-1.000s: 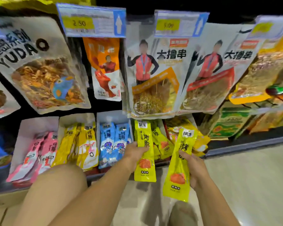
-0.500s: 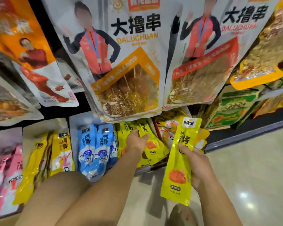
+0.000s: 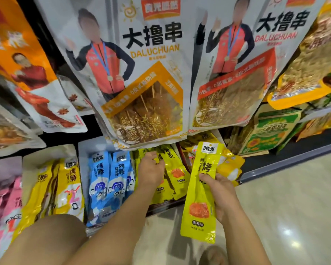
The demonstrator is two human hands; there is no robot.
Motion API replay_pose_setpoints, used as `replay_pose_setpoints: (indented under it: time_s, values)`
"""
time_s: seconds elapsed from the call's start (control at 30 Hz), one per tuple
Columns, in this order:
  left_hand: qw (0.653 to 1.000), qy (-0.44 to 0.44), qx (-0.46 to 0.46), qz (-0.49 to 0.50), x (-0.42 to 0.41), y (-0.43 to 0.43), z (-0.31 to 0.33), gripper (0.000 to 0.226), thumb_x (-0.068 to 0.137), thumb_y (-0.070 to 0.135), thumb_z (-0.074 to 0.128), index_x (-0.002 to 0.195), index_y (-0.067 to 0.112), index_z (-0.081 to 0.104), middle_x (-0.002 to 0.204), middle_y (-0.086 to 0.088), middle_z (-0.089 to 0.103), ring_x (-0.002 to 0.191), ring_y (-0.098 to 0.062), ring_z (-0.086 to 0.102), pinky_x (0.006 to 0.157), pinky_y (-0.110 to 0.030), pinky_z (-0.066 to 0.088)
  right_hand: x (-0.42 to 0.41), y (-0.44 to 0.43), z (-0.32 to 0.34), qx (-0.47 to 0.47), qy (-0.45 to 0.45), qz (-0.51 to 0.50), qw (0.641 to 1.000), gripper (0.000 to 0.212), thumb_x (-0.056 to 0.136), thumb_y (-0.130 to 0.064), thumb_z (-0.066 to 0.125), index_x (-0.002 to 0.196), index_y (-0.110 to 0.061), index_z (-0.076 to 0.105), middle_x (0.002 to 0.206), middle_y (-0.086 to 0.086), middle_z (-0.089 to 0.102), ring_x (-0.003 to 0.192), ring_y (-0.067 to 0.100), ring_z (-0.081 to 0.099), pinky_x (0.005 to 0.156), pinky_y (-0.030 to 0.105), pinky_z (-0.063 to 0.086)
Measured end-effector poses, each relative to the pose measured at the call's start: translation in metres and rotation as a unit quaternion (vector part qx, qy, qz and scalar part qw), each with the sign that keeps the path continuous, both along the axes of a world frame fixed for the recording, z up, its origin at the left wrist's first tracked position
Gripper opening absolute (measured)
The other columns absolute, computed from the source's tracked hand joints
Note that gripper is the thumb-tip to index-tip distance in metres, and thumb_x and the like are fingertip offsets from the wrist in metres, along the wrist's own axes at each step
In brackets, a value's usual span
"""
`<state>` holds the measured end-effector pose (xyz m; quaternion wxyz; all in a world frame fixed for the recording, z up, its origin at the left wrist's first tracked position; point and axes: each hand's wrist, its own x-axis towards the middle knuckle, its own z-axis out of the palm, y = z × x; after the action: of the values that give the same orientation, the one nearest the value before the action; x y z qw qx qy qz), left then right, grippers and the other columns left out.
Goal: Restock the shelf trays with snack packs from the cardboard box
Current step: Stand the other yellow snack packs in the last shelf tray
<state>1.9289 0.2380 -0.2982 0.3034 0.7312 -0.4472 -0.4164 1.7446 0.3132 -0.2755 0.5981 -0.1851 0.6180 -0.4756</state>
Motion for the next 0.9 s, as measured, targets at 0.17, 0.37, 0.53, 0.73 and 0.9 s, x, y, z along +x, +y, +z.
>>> replay_pose_setpoints:
  time_s: [0.17, 0.37, 0.53, 0.73, 0.9]
  values:
    - [0.998, -0.033, -0.015, 0.043, 0.047, 0.020, -0.001, 0.042, 0.092, 0.014, 0.063, 0.134, 0.013, 0.053, 0.131, -0.005, 0.060, 0.095, -0.022, 0.064, 0.078, -0.031, 0.052, 0.036, -0.019, 0.003, -0.006, 0.066, 0.111, 0.992, 0.017, 0.087, 0.001, 0.066, 0.096, -0.011, 0.073, 0.094, 0.015, 0.077, 0.090, 0.034, 0.073, 0.084, 0.047, 0.058]
    - [0.998, 0.009, 0.024, 0.063, 0.082, 0.050, -0.010, 0.037, 0.097, 0.016, 0.056, 0.133, 0.011, 0.051, 0.113, -0.001, 0.061, 0.078, -0.010, 0.057, 0.068, -0.024, 0.048, 0.099, -0.059, -0.010, -0.030, 0.186, 0.229, 0.955, 0.045, 0.070, -0.021, 0.074, 0.114, -0.014, 0.069, 0.104, 0.011, 0.075, 0.091, 0.032, 0.071, 0.084, 0.049, 0.058]
    - [0.999, -0.004, 0.042, 0.028, 0.092, 0.062, -0.011, 0.030, 0.096, 0.019, 0.058, 0.125, 0.017, 0.054, 0.096, 0.008, 0.064, 0.080, -0.008, 0.059, 0.068, -0.017, 0.048, 0.128, -0.084, -0.023, -0.022, 0.292, 0.246, 0.924, 0.067, 0.090, -0.017, 0.075, 0.148, -0.016, 0.043, 0.138, 0.009, 0.057, 0.117, 0.027, 0.059, 0.092, 0.035, 0.050]
    - [0.997, 0.007, 0.075, -0.021, 0.077, 0.066, -0.007, 0.030, 0.090, 0.016, 0.064, 0.117, 0.024, 0.055, 0.105, 0.003, 0.069, 0.088, -0.015, 0.066, 0.082, -0.032, 0.056, 0.144, -0.081, -0.031, -0.042, 0.402, 0.279, 0.871, 0.063, 0.096, -0.022, 0.067, 0.152, -0.018, 0.038, 0.128, 0.015, 0.064, 0.101, 0.028, 0.063, 0.086, 0.036, 0.050]
    - [0.988, -0.127, 0.057, -0.072, 0.068, 0.060, 0.000, 0.036, 0.088, 0.033, 0.067, 0.120, 0.023, 0.053, 0.113, -0.003, 0.057, 0.110, -0.023, 0.053, 0.094, -0.037, 0.045, 0.138, -0.077, -0.023, -0.093, 0.455, 0.267, 0.844, 0.055, 0.094, -0.026, 0.068, 0.144, -0.013, 0.048, 0.140, 0.009, 0.055, 0.129, 0.028, 0.051, 0.102, 0.038, 0.046]
